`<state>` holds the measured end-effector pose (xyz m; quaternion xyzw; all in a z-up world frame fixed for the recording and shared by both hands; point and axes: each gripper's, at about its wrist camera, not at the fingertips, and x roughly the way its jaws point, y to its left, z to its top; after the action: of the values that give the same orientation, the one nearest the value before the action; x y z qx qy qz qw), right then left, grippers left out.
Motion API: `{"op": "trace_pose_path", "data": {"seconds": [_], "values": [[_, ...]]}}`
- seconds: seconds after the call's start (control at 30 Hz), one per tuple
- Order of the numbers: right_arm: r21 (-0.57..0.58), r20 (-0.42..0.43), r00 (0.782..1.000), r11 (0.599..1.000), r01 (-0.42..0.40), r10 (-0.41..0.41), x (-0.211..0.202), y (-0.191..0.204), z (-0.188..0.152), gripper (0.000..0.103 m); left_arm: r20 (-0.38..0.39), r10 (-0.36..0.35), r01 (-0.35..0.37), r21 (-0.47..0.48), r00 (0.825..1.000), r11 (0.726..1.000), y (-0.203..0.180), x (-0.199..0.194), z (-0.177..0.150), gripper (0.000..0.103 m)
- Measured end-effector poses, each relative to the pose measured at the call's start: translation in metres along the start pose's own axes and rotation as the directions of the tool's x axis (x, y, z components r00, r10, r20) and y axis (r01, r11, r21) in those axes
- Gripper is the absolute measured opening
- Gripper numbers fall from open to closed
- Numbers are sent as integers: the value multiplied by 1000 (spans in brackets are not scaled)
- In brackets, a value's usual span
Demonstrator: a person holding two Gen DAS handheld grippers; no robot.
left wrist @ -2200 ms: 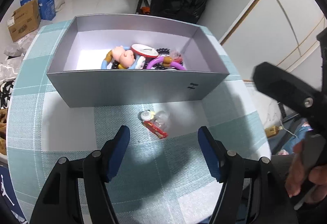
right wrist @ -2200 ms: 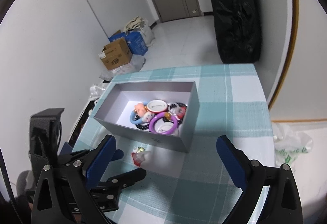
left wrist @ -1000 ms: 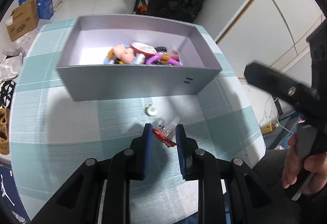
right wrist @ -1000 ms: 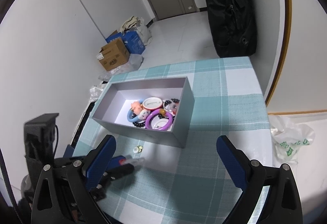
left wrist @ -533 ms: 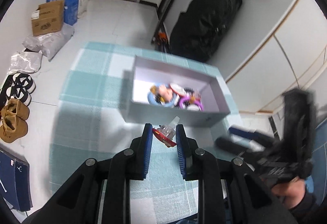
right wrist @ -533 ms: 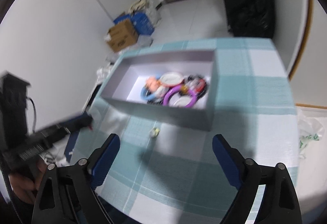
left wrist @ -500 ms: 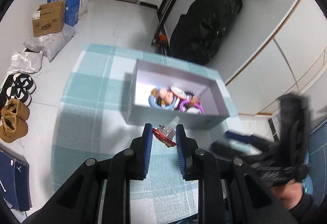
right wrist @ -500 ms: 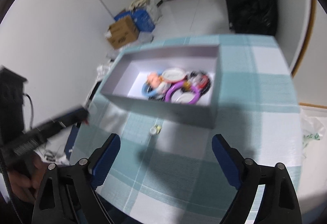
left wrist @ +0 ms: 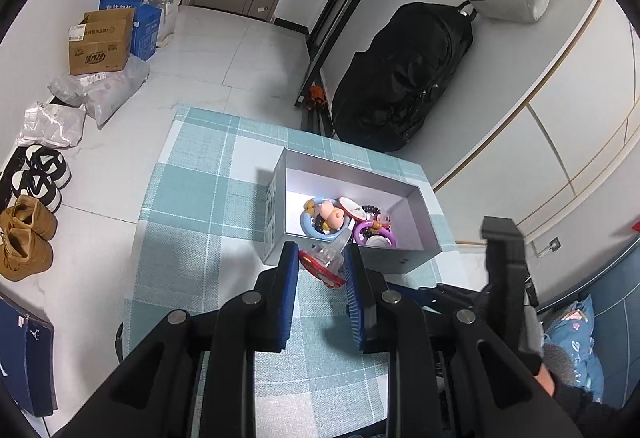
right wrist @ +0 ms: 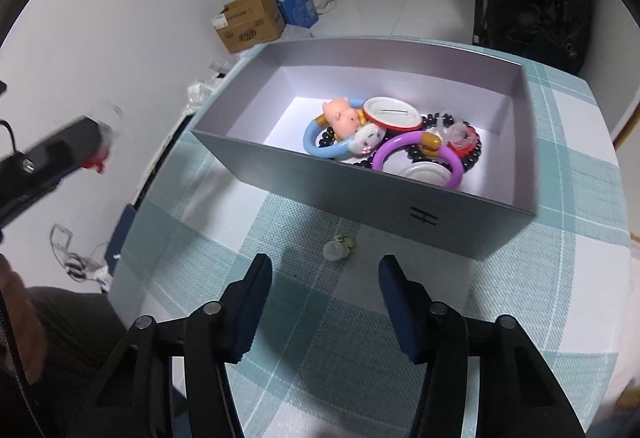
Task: Organize jewelry
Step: 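Grasp the red-and-clear bottle with the left tool while the right tool grasps the small bead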
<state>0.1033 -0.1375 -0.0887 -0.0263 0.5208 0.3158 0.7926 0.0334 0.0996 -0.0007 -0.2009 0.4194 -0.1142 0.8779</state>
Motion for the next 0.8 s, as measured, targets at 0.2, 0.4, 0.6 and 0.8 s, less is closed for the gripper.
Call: {"op": "trace_pose_path", "data": {"seconds": [0.2,0.4,0.6,0.8], "values": [[-74,14,996,993,88,-87,12,16,2,44,-2,-8,7,-12,1000,1000,4,-1,0,18],[-116,20,989,983,145,-143,15,24,0,23,-4,-13,13,-25,1000,1000,9,-2,1,18],[-79,25,991,988,135,-134,11,13,-2,12,-8,-16,16,-25,1000,1000,7,0,1,18],[-81,48,990,988,135,-131,3,11,-3,12,1,-16,16,-4,1000,1000,1,1,1,18]]}}
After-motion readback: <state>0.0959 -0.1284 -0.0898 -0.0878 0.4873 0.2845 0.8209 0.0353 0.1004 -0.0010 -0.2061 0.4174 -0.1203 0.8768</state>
